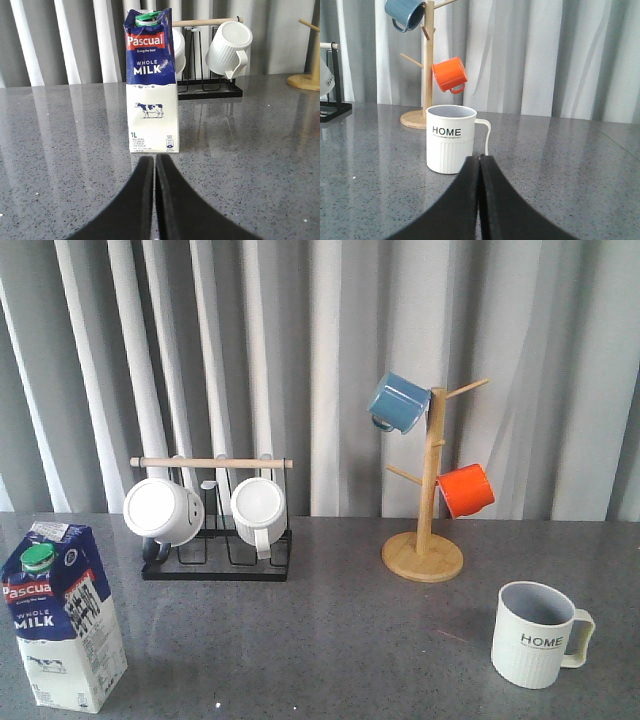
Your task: Place milk next to cup
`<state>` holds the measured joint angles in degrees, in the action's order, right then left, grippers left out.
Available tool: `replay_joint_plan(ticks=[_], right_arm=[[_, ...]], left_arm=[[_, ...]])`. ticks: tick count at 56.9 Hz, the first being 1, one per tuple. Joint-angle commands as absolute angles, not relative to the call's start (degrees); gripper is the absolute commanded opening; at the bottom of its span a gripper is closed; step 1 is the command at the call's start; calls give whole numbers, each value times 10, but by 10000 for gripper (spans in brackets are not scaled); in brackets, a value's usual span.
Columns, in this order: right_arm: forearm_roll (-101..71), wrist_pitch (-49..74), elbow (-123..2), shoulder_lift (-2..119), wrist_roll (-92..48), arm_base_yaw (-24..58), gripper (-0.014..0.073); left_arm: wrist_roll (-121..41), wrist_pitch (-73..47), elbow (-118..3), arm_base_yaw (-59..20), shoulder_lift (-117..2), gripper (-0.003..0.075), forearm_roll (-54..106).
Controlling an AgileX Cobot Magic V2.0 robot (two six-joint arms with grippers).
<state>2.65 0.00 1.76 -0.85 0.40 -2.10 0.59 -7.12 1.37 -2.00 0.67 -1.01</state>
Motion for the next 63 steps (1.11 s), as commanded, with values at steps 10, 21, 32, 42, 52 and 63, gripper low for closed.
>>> replay_joint_plan(ticks=[10, 21, 32, 42, 52, 63], right_arm=[[32, -42, 21, -14, 3, -23, -8], [32, -42, 21, -14, 3, -23, -8], [32, -42, 21, -14, 3, -23, -8], [32, -41, 21, -14, 3, -23, -8], [32, -41, 21, -14, 3, -23, -8], [31, -65, 21, -14, 4, -23, -8]], left_arm=[[8, -29, 2, -19, 14, -6, -6], [8, -29, 2, -19, 14, -6, -6], [8, -29, 2, -19, 14, -6, -6], [8, -29, 2, -19, 14, -6, -6], [8, -29, 2, -19, 14, -6, -6], [8, -26, 2, -19, 14, -6, -6]])
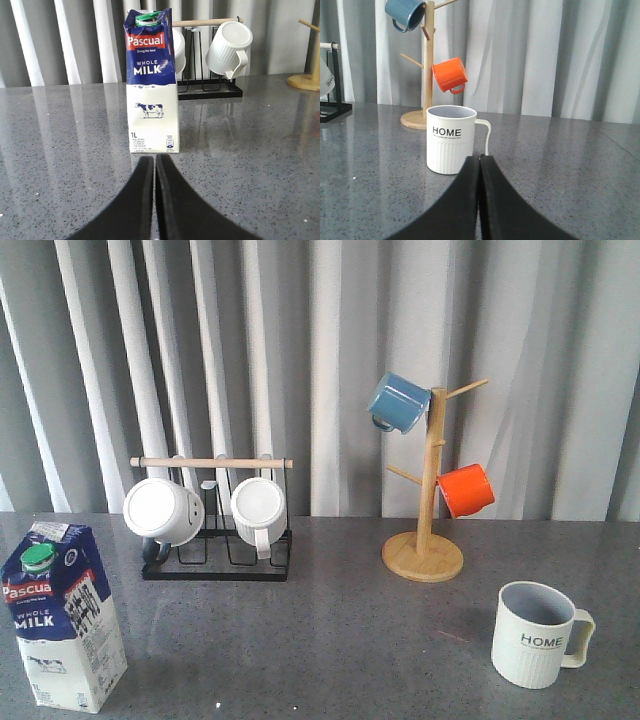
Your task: Place milk next to cup
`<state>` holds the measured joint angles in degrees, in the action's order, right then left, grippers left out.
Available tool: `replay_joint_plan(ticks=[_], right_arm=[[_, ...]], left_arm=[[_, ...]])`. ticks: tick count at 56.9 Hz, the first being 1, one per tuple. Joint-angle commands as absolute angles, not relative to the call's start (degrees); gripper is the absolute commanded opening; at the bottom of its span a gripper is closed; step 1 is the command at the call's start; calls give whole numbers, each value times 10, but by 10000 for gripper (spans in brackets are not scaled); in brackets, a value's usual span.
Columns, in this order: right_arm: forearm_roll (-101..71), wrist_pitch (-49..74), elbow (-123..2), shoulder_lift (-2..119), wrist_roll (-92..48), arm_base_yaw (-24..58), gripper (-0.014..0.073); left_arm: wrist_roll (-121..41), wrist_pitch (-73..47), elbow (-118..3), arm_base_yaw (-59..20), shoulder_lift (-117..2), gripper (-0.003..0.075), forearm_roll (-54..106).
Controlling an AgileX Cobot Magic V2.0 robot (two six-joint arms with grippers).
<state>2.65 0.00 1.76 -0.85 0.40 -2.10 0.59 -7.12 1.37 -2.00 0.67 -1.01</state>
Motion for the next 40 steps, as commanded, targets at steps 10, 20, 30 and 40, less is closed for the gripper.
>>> replay_joint_plan(ticks=[10, 20, 30, 40], right_arm=[[-23, -234, -9, -12, 35, -23, -8], [77, -197, -161, 62, 29, -23, -8], [113, 41, -325, 249, 68, -23, -8], [73, 144, -378, 347, 74, -23, -8]], left_arm=[[50, 96, -20, -19, 14, -6, 0], [87, 139, -140, -19, -35, -6, 8], [24, -64, -297, -19, -241, -6, 8], [26, -171, -370, -19, -412, -6, 9]])
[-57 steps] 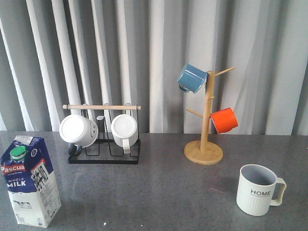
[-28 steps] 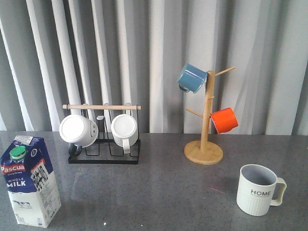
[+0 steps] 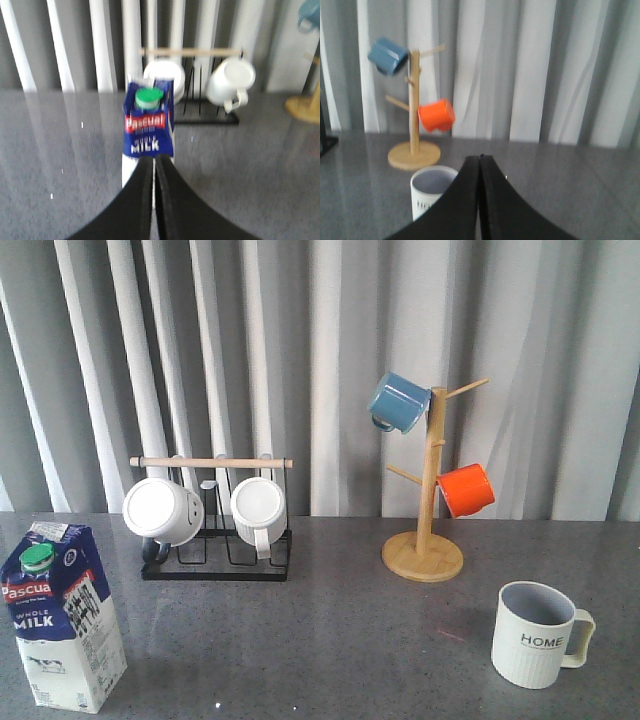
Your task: Place milk next to cup
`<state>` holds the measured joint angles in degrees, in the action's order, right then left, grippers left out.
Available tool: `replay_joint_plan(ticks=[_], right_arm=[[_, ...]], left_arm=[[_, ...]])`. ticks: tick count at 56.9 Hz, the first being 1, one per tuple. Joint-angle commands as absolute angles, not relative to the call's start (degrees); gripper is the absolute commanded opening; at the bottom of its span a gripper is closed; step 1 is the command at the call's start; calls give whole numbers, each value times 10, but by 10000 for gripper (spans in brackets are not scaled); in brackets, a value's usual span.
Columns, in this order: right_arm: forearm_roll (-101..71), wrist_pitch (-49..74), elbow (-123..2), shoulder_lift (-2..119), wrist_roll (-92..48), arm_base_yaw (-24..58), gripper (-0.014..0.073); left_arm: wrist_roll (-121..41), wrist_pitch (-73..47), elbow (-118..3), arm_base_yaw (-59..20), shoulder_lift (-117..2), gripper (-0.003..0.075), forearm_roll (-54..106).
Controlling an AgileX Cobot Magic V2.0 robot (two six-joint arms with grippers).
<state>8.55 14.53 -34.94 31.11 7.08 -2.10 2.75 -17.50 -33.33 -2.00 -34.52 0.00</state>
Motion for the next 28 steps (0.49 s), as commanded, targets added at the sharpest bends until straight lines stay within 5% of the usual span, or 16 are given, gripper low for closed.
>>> replay_joint_plan(ticks=[1, 18, 28], right_arm=[[73, 144, -378, 354, 74, -23, -8], [51, 96, -378, 433, 74, -23, 0], [52, 72, -378, 464, 66, -23, 79]], left_arm=[[26, -166, -372, -19, -425, -6, 9], [28, -74, -378, -19, -519, -4, 9], [69, -48, -400, -19, -540, 28, 9]])
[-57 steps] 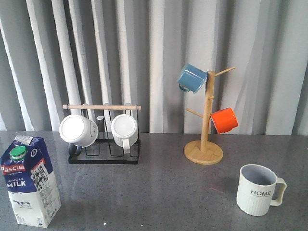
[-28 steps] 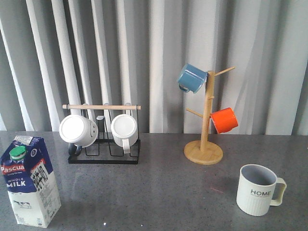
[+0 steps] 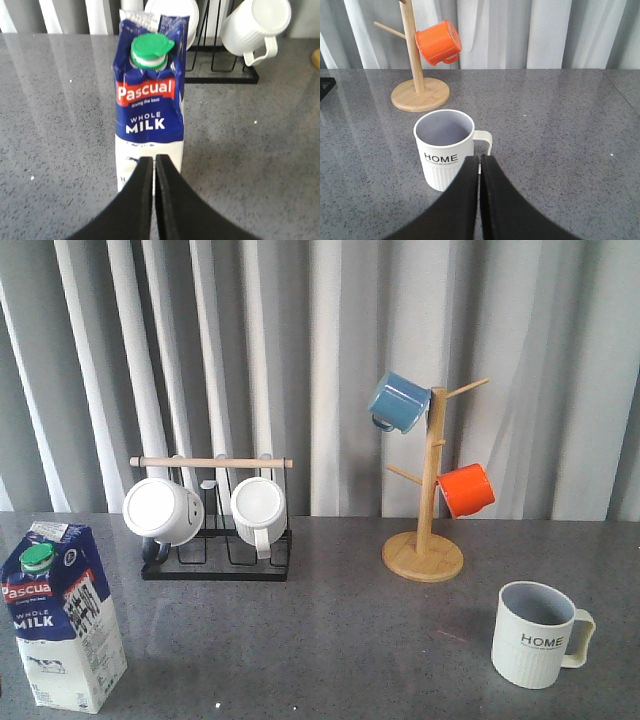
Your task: Place milk next to cup
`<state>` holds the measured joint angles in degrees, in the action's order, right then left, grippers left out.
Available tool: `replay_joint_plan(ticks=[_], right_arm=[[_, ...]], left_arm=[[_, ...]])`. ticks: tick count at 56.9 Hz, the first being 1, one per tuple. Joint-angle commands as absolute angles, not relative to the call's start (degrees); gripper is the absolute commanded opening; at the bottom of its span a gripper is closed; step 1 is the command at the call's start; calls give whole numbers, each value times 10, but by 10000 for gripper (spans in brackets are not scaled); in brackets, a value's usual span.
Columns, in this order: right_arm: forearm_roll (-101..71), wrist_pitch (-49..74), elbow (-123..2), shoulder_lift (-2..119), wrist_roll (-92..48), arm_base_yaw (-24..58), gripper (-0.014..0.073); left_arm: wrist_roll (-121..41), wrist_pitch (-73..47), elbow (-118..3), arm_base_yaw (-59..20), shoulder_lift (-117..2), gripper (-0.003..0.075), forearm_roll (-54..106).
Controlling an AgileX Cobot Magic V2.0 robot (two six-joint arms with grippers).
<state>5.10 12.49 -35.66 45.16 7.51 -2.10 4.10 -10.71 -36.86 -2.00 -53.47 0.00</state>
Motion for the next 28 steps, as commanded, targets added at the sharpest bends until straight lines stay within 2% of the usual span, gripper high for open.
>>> replay_joint_plan(ticks=[1, 8, 19, 23, 28], right_arm=[[52, 72, -378, 467, 61, -23, 97], [51, 62, -378, 482, 61, -23, 236], [52, 48, -378, 492, 61, -23, 511], [51, 40, -378, 493, 61, -23, 575], [51, 32, -378, 493, 61, -23, 608]], left_arm=[[70, -45, -403, -19, -540, 36, 9], [70, -25, -424, -19, -547, 147, 9], [71, 15, -444, -19, -553, 479, 9], [73, 33, -444, -19, -557, 605, 9], [72, 36, -444, -19, -558, 692, 9]])
